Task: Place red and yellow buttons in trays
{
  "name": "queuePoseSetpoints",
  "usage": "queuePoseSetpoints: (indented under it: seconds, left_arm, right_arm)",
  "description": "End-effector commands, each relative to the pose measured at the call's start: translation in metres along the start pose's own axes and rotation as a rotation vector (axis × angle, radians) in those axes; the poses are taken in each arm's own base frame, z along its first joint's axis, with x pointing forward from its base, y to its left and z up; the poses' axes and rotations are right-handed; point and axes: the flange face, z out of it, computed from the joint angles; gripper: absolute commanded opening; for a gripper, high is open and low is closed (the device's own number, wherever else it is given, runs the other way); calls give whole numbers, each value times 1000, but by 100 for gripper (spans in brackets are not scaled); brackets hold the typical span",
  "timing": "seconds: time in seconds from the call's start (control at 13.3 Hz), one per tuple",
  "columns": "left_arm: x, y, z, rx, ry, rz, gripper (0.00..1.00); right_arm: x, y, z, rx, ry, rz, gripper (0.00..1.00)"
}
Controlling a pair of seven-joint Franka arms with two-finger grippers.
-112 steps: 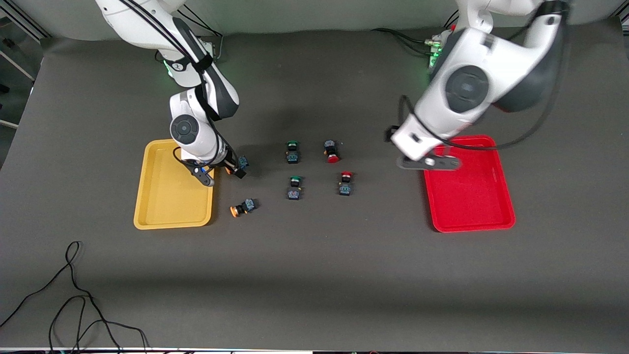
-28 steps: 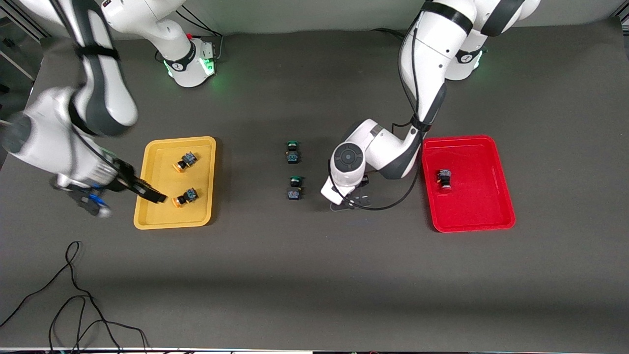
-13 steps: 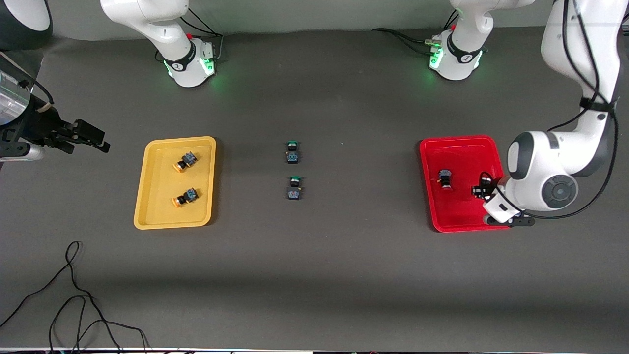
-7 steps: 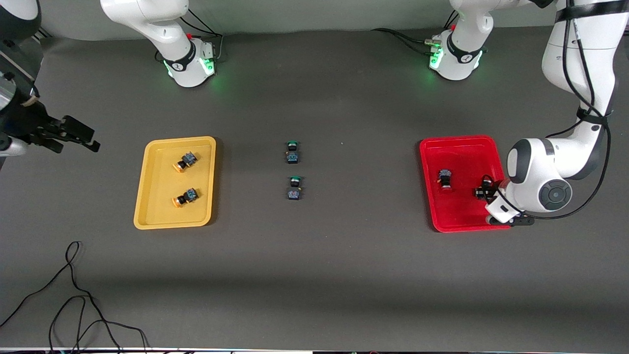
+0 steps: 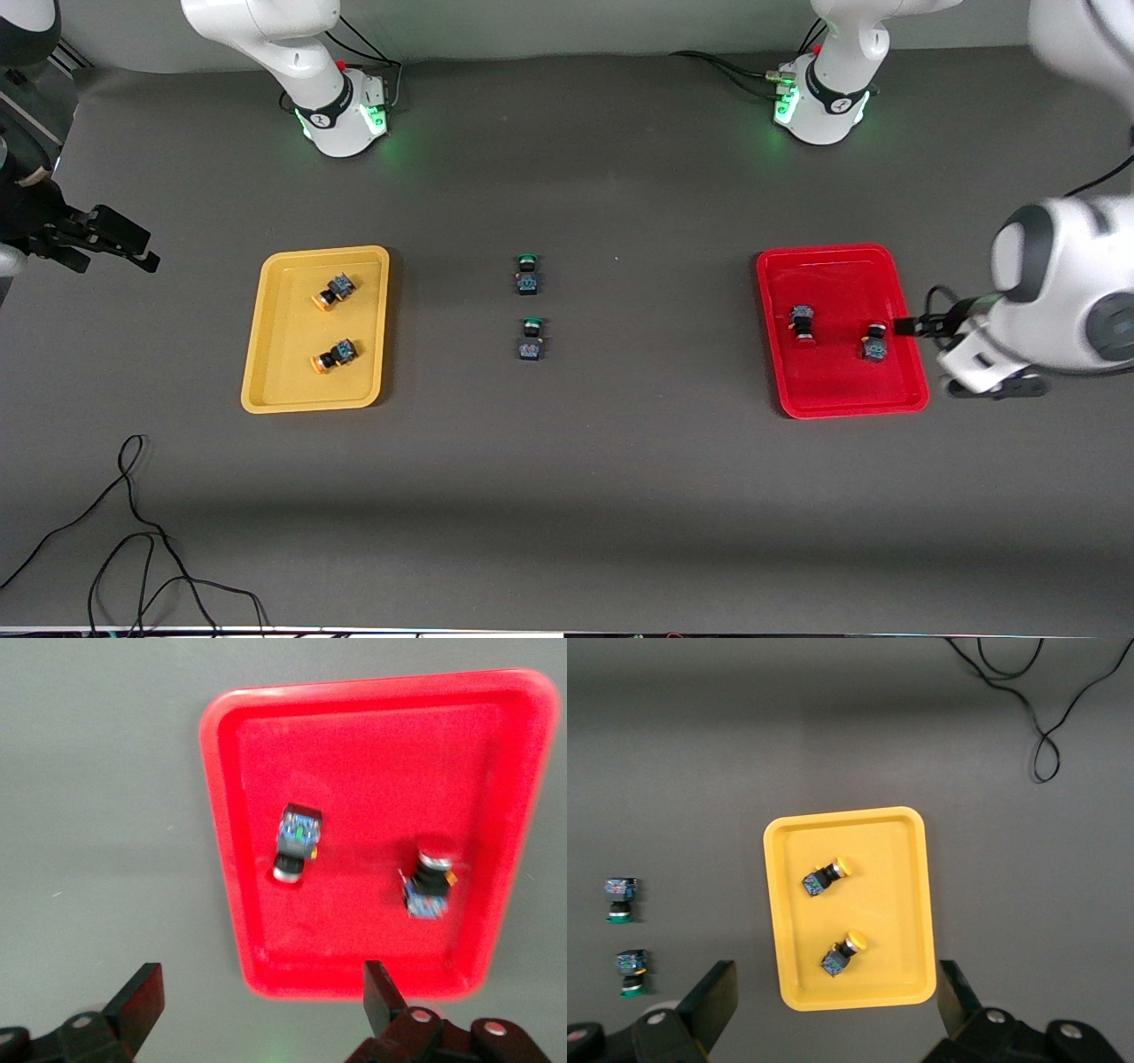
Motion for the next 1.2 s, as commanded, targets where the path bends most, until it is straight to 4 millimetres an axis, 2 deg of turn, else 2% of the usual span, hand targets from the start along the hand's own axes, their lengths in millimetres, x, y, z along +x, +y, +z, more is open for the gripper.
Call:
queuePoseSetpoints:
  seconds: [0.0,0.15,0.3,0.38,0.53,0.6,0.75,1.13]
  left_arm:
    - [-56,-2,-69,11,38,63,100]
    - [-90,3,-110,21,84,91,100]
    - [-110,16,-138,26,125,112,100]
    - [-117,32,-154,32,137,139,100]
    - [-121,45,-180,11,160,151,100]
    - [-121,45,-189,-1,175,148,100]
    - [-116,42,-197,-10,195,142,100]
    - [-115,38,-194,-35,187,143,100]
  right_arm:
    - [4,-1,-11,-31,9,-38,100]
    - [1,-3,-5,-28,-21,-40,100]
    - [6,-17,-3,-38,-20,-70,100]
    - [6,-18,-3,-37,-20,-70,100]
    - [5,-18,-3,-36,-23,-73,100]
    - [6,-18,-2,-36,-25,-73,100]
    - [5,-18,-1,-36,-26,-72,100]
    - [6,-18,1,-34,-35,-73,100]
